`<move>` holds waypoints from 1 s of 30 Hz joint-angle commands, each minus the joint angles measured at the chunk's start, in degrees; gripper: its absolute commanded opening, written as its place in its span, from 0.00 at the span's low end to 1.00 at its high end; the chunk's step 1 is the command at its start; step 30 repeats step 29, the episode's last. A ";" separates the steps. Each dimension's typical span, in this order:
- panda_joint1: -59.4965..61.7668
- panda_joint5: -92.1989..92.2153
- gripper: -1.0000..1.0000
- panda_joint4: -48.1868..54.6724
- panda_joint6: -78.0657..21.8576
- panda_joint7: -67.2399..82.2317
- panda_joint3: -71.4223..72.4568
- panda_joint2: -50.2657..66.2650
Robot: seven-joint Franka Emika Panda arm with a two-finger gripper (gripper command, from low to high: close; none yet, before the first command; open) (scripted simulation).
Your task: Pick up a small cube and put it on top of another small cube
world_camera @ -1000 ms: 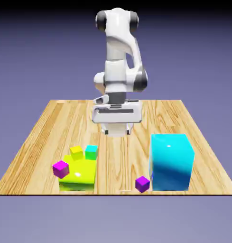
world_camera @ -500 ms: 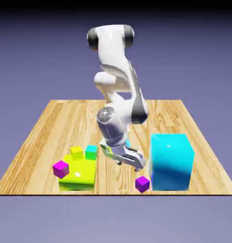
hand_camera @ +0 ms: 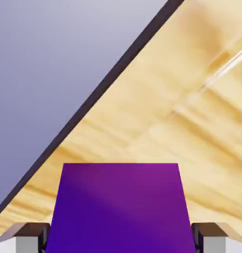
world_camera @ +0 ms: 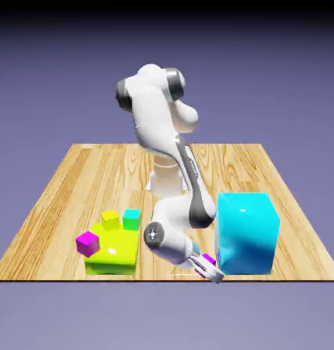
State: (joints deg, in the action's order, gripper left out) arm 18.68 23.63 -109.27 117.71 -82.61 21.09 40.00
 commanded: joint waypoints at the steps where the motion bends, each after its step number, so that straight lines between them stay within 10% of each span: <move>1: 0.71 -0.45 0.00 0.82 -2.53 -0.51 -0.10 -1.56; 20: -20.17 -22.20 0.00 -4.03 -30.97 43.75 -38.91 -22.38; 26: -20.34 -21.91 0.00 -13.37 -21.34 43.78 -38.72 -22.06; 27: -20.34 -21.91 1.00 -13.37 -21.34 43.78 -38.72 -22.06; 30: -20.30 -21.97 1.00 -11.29 -23.48 43.78 -38.76 -22.13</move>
